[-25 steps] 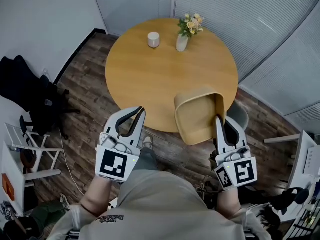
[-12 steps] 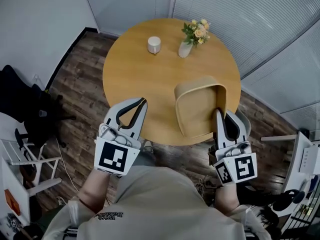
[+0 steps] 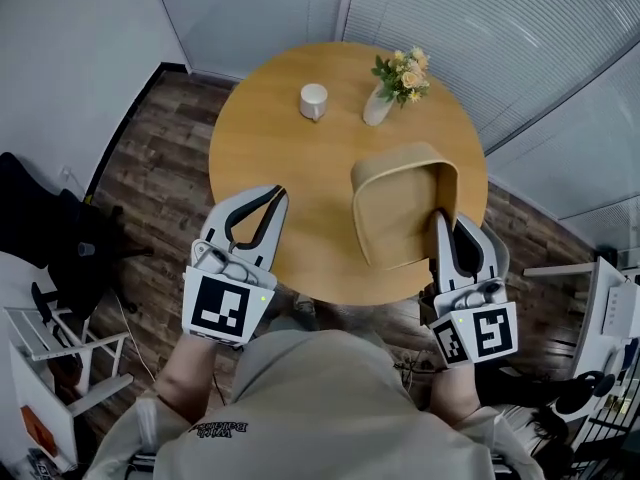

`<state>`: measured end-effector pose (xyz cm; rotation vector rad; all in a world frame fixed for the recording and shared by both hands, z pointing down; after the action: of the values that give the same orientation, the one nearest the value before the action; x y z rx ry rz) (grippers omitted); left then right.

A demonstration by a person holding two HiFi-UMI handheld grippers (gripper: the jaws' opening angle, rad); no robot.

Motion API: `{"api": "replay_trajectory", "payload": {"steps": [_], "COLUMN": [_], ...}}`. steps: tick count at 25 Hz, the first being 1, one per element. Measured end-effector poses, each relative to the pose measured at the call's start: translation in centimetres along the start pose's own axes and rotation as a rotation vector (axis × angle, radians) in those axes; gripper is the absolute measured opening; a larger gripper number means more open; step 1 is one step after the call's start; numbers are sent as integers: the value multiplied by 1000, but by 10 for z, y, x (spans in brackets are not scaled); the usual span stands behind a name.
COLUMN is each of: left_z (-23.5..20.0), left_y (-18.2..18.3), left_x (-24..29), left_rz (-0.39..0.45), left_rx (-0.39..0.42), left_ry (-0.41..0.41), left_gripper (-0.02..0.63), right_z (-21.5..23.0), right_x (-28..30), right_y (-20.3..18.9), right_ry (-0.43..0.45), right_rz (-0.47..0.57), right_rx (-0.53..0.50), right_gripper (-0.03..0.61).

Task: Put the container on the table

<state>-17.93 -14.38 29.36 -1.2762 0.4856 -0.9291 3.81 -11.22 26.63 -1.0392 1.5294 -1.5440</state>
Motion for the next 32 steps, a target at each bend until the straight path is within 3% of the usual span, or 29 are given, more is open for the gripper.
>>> {"api": "replay_trajectory", "payload": {"steps": [13,32], "left_z": [-4,25], "left_y": [-3,17], "left_x": [6,19], "left_rz": [16,-3], "left_rx": [-12,-7], "left_ry": [-40,21], "left_gripper": [28,28], "right_z": [3,41], "right_x": [6,-4], "right_y": [2,-1], "right_ry": [-40,10], "right_rz": [-21,5], "right_rx": [-12,10], "right_gripper": [32,32]}}
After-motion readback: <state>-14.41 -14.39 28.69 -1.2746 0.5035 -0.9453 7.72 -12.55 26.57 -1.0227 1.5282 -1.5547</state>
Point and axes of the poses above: the fingertips, and each gripper's own axes: x forward along the fingers, z to its right, y out of its top, the point moved 2 cm from there along -x, backward along the fingers, and after that the axes turned 2 degrees about y, right-handed, at the moved point
